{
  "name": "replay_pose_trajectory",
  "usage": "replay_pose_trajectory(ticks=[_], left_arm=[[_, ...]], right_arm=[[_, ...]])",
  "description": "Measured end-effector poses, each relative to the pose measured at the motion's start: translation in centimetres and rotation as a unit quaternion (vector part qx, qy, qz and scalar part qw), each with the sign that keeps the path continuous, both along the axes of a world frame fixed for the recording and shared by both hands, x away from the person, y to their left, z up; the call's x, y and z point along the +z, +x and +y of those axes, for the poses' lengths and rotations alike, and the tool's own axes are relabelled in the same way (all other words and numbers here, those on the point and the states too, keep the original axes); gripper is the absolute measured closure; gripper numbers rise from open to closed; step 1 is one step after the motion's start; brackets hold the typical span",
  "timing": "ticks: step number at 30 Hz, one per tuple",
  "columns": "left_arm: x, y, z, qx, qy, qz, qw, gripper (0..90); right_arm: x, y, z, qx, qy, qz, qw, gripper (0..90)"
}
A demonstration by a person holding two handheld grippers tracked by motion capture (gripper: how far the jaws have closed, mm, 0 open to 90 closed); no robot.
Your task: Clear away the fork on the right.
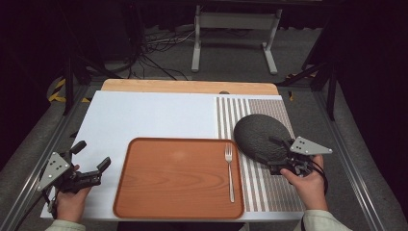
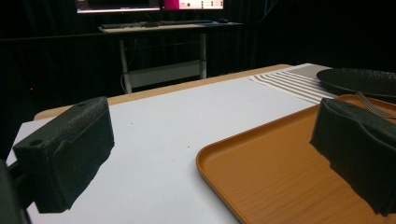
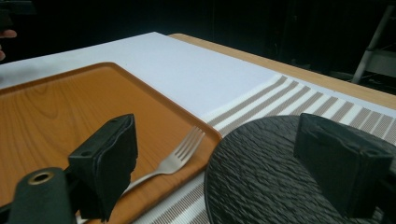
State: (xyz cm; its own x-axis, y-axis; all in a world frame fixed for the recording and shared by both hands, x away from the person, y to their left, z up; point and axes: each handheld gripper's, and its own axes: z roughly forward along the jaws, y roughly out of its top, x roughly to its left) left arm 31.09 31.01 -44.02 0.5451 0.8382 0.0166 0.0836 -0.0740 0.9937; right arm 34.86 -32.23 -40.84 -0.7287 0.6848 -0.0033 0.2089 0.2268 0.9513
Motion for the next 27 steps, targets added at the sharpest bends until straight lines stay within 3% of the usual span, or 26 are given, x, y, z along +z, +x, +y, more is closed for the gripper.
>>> replay_pose_trajectory(ticks=[5,14,27], left_arm=[[0.0,0.1,0.0,0.000,0.000,0.001,1.0000,0.2],[-0.1,0.1,0.0,-0.002,0.000,0.001,1.0000,0.2],[-0.1,0.1,0.0,-0.001,0.000,0.005,1.0000,0.2]], right_arm=[[-1.1,0.0,-0.8,-0.009,0.011,-0.003,0.9999,14.5],[-3.3,0.0,-1.3,-0.014,0.014,0.017,0.9997,14.5],[-3.8,0.1,-1.8,-0.019,0.021,0.024,0.9993,14.4]])
